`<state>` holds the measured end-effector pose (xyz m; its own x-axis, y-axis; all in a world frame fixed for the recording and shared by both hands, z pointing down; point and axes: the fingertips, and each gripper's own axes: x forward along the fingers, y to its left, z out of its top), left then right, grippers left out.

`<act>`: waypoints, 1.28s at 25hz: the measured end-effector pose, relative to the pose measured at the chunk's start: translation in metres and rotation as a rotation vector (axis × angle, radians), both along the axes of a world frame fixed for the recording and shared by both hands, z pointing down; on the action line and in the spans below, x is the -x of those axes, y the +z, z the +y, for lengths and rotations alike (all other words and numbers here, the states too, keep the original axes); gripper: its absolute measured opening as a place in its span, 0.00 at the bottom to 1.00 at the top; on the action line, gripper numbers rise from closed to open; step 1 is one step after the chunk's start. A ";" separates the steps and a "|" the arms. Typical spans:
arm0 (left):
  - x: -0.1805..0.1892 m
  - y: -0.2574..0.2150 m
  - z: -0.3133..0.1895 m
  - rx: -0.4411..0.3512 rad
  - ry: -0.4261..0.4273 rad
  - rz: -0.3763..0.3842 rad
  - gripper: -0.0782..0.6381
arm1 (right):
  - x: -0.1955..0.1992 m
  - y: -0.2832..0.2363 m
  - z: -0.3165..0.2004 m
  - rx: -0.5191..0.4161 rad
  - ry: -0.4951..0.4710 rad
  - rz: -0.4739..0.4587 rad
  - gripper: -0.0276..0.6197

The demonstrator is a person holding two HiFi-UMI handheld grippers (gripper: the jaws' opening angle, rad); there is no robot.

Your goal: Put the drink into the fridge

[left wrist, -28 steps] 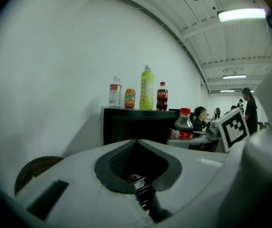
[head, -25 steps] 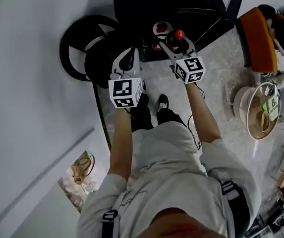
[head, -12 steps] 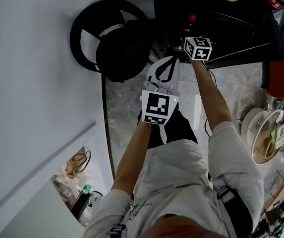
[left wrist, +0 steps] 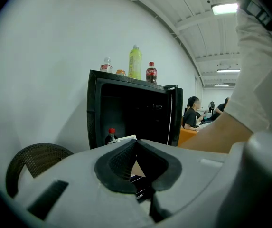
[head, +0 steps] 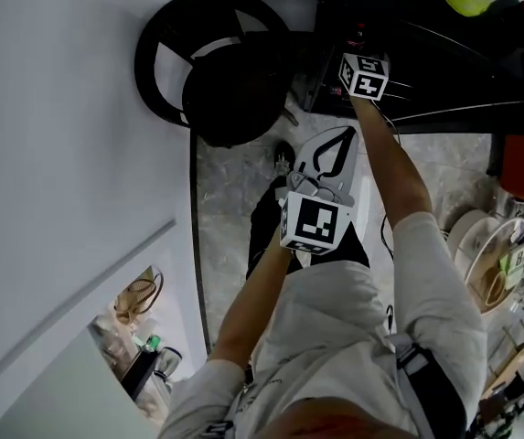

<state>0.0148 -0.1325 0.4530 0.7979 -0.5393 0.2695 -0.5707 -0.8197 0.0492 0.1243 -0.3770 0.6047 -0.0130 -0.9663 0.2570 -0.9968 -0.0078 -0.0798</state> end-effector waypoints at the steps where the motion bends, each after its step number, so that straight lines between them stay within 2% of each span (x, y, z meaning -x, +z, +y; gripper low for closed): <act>1: 0.000 0.002 0.000 0.003 -0.001 -0.005 0.12 | 0.000 -0.001 -0.001 -0.002 0.000 -0.004 0.49; 4: -0.001 0.004 0.002 0.020 -0.009 -0.004 0.12 | 0.003 -0.002 -0.001 0.009 -0.028 -0.014 0.49; 8: -0.006 0.001 0.007 0.016 0.002 -0.016 0.12 | 0.008 -0.009 0.011 0.024 -0.080 0.049 0.49; 10: -0.007 -0.004 0.009 0.008 0.011 -0.027 0.12 | 0.012 -0.010 0.017 0.034 -0.087 0.045 0.50; 16: -0.015 -0.026 0.021 -0.028 0.033 -0.052 0.12 | 0.003 -0.019 0.046 0.057 -0.062 0.001 0.50; 18: -0.006 -0.034 0.025 -0.031 0.008 -0.057 0.12 | -0.003 -0.030 0.072 0.053 -0.032 -0.026 0.49; 21: 0.013 -0.045 0.025 0.014 -0.087 -0.024 0.12 | -0.011 -0.057 0.114 0.049 0.012 -0.079 0.49; 23: 0.022 -0.055 0.026 0.025 -0.138 -0.012 0.12 | -0.013 -0.088 0.141 0.012 0.012 -0.108 0.49; 26: 0.025 -0.079 0.027 -0.018 -0.149 -0.027 0.12 | -0.015 -0.145 0.180 -0.050 -0.009 -0.104 0.48; 28: 0.027 -0.095 0.028 -0.025 -0.141 -0.013 0.12 | -0.019 -0.175 0.202 -0.052 -0.013 -0.095 0.43; 30: 0.032 -0.106 0.029 -0.009 -0.137 0.009 0.12 | -0.020 -0.186 0.221 0.001 -0.020 -0.164 0.37; 32: 0.035 -0.111 0.026 0.005 -0.137 0.021 0.12 | -0.022 -0.188 0.236 0.053 -0.006 -0.292 0.31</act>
